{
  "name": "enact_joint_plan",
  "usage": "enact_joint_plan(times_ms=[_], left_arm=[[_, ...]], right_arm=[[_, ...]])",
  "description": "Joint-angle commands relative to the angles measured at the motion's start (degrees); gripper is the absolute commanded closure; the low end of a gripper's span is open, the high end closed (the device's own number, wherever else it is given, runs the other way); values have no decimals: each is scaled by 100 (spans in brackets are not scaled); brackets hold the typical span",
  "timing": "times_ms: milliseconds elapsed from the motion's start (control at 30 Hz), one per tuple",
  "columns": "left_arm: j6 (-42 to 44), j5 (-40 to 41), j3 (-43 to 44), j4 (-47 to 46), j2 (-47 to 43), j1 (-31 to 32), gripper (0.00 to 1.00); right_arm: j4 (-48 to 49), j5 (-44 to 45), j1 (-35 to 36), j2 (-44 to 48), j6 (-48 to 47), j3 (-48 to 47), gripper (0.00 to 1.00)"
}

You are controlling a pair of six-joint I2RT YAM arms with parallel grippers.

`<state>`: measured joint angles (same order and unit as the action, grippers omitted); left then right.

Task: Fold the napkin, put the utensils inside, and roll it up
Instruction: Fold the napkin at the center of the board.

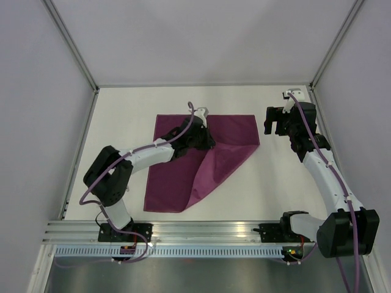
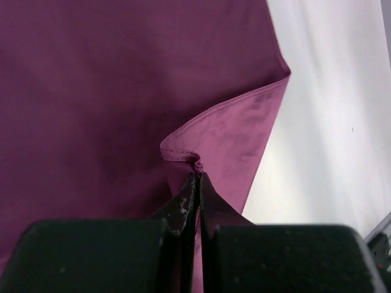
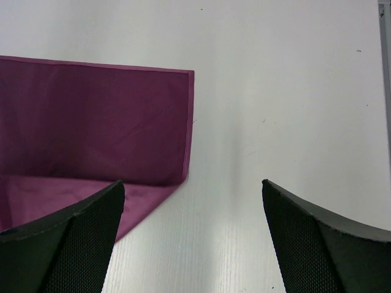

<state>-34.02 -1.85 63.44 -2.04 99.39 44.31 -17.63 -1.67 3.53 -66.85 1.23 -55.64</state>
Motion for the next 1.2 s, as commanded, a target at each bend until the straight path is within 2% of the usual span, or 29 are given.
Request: enact_joint_plan(times_ms=[0,267,567,1167], left_arm=[[-412,-456,-7,20,-289,-458,98],[-553,-914,195,169,-70,-1591,98],[-509,-1423,757,512,528,-2444,98],[-430,-1784,1636,1013,1240,-3227,98]], right_arm=[[-65,27,16,-82,-27,-132,2],[-48,-70,16,-109,-36,-105,2],[-39,-114,16,-127,-71,-96,2],[-30,-176,16,-126,-71,-79,2]])
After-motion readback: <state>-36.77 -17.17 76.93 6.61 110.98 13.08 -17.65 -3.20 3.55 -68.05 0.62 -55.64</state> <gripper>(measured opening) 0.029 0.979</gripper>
